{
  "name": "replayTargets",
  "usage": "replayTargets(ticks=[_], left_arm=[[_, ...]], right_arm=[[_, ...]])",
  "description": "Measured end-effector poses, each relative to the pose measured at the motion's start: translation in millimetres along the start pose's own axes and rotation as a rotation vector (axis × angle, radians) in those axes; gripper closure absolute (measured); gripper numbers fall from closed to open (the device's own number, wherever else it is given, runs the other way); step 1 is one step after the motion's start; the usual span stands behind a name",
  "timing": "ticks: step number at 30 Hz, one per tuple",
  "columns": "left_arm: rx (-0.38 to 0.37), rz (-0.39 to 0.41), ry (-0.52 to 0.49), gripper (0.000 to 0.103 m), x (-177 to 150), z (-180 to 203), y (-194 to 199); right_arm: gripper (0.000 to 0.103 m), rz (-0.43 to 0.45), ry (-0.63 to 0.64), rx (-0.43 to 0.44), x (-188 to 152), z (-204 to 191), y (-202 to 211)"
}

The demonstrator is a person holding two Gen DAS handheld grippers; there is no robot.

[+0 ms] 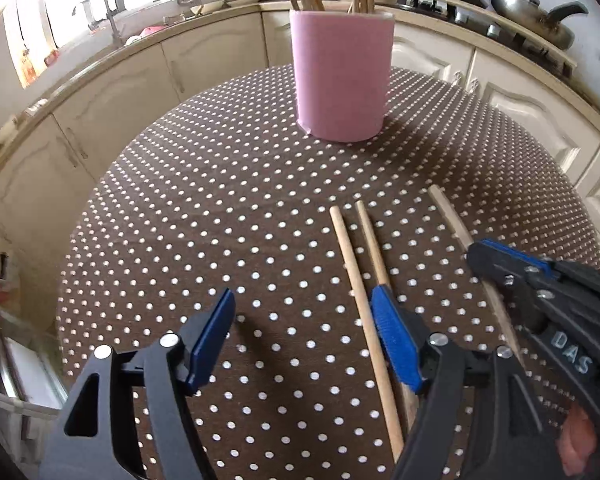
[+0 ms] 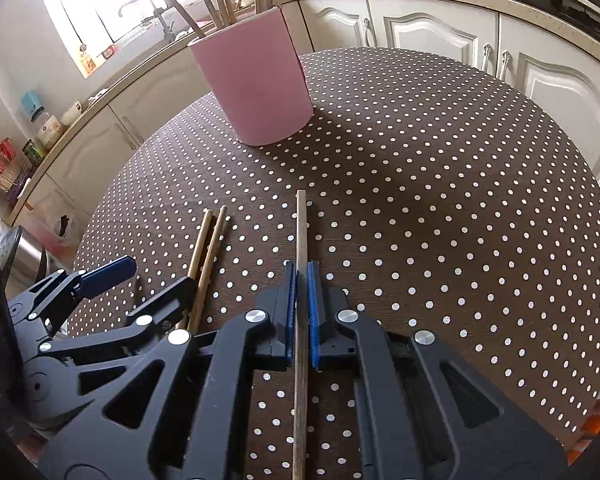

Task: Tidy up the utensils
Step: 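Close the right tool on a wooden chopstick while the left tool grasps another, then raise both held chopsticks upright and lower them into the pink cup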

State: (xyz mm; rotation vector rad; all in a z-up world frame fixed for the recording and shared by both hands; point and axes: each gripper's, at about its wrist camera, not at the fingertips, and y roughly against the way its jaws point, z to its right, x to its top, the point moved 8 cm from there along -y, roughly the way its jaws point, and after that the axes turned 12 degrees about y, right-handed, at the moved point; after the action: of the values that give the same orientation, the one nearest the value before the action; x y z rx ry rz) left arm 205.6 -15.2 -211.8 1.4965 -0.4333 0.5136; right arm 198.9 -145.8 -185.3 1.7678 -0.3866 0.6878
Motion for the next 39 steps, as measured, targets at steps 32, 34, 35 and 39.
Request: replayTargets(ticks=[32,34,35,39], left_arm=[[-0.267,0.217,0.168,0.097,45,-14,68],[-0.278,0.250,0.173,0.097,52,-16,79],[-0.281,0.262,0.176,0.097,55,-17,84],[-0.284,0.330,0.178,0.097,71,-19,103]], right_arm=[[0.097,0.231,0.001,-0.052,35,-4,78],[0.097,0.248,0.017,-0.055,41,-8,85],[0.097,0.258,0.021,-0.058,44,-8,88],[0.097,0.296,0.035,-0.076,57,-10,101]])
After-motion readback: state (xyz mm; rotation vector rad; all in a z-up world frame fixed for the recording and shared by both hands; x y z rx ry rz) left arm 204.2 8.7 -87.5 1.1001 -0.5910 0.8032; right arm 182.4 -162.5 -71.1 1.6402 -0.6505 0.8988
